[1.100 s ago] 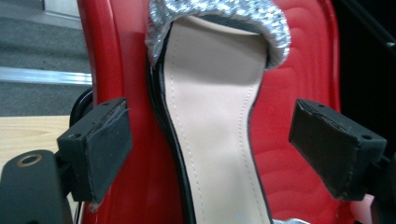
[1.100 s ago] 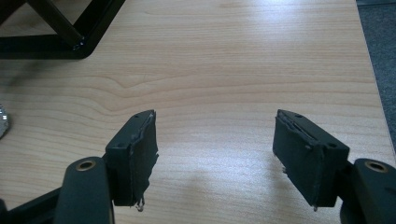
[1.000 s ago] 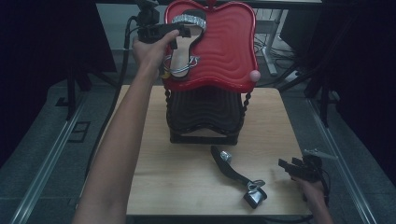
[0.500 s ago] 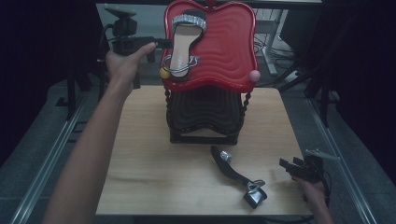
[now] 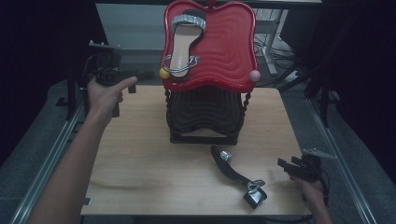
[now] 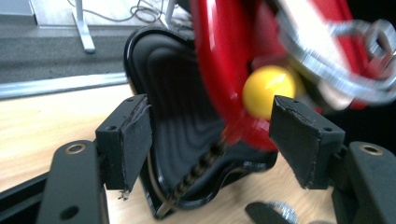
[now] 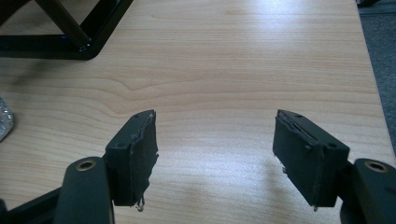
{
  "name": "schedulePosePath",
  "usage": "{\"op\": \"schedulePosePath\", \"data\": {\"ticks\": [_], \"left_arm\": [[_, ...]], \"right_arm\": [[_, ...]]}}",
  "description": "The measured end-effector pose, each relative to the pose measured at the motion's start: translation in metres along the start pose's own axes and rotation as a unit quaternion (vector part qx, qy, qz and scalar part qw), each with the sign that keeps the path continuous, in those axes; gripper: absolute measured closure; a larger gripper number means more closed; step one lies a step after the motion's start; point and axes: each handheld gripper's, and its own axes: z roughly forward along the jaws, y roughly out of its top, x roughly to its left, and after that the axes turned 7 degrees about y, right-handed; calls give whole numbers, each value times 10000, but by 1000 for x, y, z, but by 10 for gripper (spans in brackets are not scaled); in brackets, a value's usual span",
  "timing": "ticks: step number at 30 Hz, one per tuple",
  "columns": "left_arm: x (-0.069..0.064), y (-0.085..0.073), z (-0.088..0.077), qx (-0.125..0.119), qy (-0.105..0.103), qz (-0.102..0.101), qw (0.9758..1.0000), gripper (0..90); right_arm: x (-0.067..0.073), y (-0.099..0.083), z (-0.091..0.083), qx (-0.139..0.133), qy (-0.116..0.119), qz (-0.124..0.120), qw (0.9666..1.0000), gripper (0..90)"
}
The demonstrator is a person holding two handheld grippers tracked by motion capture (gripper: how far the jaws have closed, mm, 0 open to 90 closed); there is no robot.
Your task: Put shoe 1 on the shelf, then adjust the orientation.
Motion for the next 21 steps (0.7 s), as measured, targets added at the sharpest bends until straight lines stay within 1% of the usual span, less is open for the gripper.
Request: {"op": "schedulePosePath", "data": {"ticks": [2, 3, 5, 8, 10, 11, 12, 16, 17, 19, 20, 21], "left_arm": [[2, -2, 0, 20, -2, 20, 10000, 307], [3, -5, 0, 25, 30, 32, 10000, 307], [5, -7, -1, 25, 23, 15, 10000, 312], [6, -10, -3, -10, 11, 45, 10000, 314], [4, -12, -4, -16, -25, 63, 10000, 313], [4, -13, -4, -4, -31, 76, 10000, 312], [4, -13, -5, 5, -35, 89, 10000, 310], [3, -19, -8, -30, -8, 170, 9999, 309], [3, -21, -9, -31, 8, 175, 9998, 311], [3, -26, -8, 16, 49, 233, 9997, 310], [3, -28, -7, 40, 37, 224, 9997, 311], [4, -30, -6, 53, 23, 223, 9997, 312]], "right_arm": [[1, 1, 0, -10, 23, -31, 10000, 311], [1, 1, 0, -10, 23, -31, 10000, 311], [3, 1, 0, -13, 34, -36, 10000, 316], [6, 3, -1, -62, 62, -98, 9999, 345], [9, 6, -3, -67, 124, -169, 9998, 418], [11, 9, -4, -67, 197, -225, 9995, 489], [13, 11, -6, -63, 238, -266, 9993, 524], [25, 18, -9, 45, 474, -584, 9972, 677], [29, 20, -10, 121, 583, -657, 9961, 723], [36, 23, -12, 275, 724, -749, 9942, 790], [40, 26, -12, 363, 794, -843, 9926, 824], [46, 29, -12, 484, 872, -998, 9900, 860]]}}
